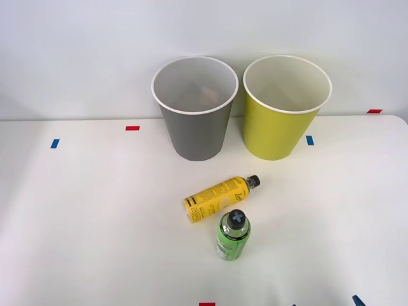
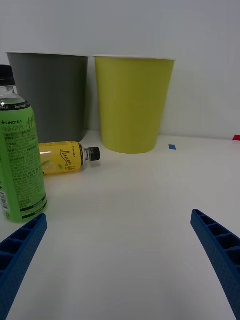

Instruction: Put cans in the gray bin, plastic bottles in the light green bin

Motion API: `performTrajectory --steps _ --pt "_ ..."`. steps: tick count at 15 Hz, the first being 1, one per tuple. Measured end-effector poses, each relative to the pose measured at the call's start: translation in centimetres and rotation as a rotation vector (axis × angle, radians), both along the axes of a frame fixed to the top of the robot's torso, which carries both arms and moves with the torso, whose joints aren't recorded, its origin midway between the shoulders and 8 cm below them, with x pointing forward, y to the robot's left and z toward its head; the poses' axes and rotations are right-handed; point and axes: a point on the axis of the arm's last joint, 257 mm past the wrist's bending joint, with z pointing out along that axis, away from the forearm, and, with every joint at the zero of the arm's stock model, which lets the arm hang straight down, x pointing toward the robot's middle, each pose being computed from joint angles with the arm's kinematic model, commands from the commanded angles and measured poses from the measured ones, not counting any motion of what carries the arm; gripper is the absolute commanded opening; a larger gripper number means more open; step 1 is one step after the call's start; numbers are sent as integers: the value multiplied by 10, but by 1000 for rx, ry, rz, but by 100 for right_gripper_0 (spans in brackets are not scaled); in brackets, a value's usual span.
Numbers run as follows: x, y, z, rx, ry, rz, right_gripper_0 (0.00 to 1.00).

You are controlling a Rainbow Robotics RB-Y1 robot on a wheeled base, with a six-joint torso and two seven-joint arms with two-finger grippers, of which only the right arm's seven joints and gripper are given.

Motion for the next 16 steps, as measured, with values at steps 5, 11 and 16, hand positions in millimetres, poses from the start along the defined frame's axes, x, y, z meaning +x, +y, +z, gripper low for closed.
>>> performTrajectory --steps 5,11,16 --pt "16 36 18 50 -75 176 100" --pt "54 75 37 75 -152 314 100" --pt "82 93 24 98 -156 335 100"
